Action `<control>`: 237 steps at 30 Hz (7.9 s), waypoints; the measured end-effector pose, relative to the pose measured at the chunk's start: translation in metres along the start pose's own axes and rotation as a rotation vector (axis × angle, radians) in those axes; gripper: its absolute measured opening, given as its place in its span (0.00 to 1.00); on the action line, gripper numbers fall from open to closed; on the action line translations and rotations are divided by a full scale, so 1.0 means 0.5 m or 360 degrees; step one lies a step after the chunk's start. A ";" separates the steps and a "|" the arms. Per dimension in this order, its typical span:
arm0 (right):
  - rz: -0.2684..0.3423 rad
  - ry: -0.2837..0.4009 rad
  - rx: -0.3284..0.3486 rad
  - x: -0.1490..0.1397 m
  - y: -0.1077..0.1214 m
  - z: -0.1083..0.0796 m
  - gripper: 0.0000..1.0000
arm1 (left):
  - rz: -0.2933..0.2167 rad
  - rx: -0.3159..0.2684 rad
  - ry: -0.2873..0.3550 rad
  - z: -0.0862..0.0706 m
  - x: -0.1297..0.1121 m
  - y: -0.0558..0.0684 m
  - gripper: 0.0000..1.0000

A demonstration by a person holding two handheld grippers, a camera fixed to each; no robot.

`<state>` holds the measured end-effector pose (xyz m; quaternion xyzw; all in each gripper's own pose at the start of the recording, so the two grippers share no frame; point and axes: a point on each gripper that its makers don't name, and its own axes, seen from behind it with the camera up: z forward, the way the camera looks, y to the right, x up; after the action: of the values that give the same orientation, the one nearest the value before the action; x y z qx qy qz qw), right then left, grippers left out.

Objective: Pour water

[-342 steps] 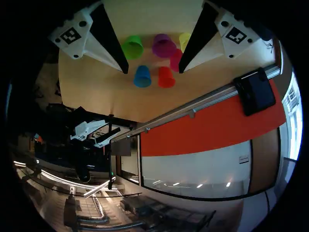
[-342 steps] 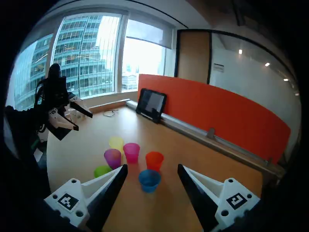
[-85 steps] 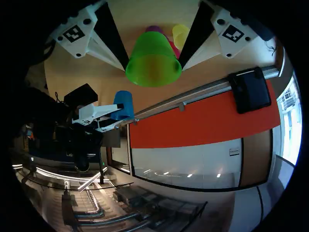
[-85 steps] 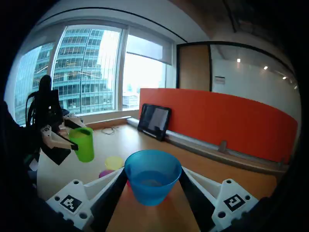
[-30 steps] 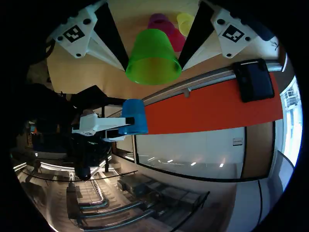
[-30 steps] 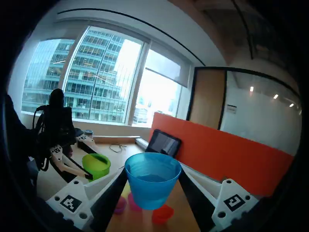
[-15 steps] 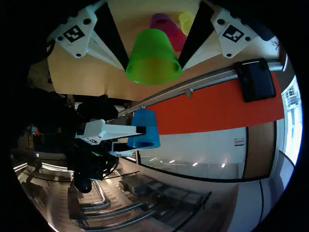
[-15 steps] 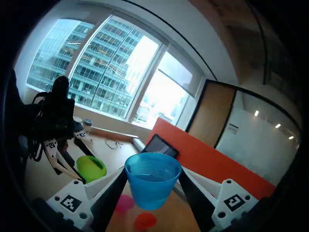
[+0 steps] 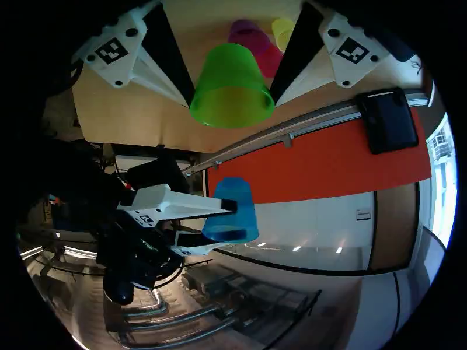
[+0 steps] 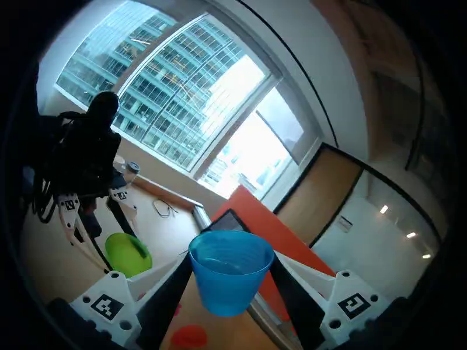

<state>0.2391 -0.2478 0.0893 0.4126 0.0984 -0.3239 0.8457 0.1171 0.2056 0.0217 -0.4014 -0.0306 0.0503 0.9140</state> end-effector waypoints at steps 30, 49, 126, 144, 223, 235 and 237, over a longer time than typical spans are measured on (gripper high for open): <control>-0.0652 0.0014 -0.0069 0.050 0.036 0.037 0.92 | 0.0026 -0.0029 0.0004 0.010 0.010 0.019 0.88; -0.0861 0.0014 -0.0094 0.064 0.050 0.052 0.92 | 0.0024 -0.0035 0.0002 0.011 0.008 0.019 0.88; -0.1618 0.0061 -0.0193 0.136 0.048 0.072 0.92 | 0.0008 -0.0033 -0.0002 0.018 0.002 0.014 0.88; -0.1829 0.0079 -0.0211 0.159 0.029 0.076 0.92 | 0.0005 -0.0029 0.0000 0.018 0.002 0.012 0.88; 0.0946 0.0031 -0.0102 0.071 0.041 -0.042 0.92 | 0.0049 -0.0048 0.0005 0.014 0.017 0.034 0.88; 0.0953 -0.0015 -0.0218 0.016 0.090 -0.103 0.92 | 0.0058 -0.0080 -0.0008 0.024 0.015 0.052 0.88; 0.0948 -0.0021 -0.0236 0.009 0.097 -0.113 0.93 | 0.0057 -0.0085 -0.0009 0.027 0.015 0.055 0.88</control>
<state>0.2790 -0.1851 0.0818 0.3584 -0.0089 -0.0563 0.9318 0.1212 0.2346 0.0108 -0.4259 -0.0275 0.0670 0.9019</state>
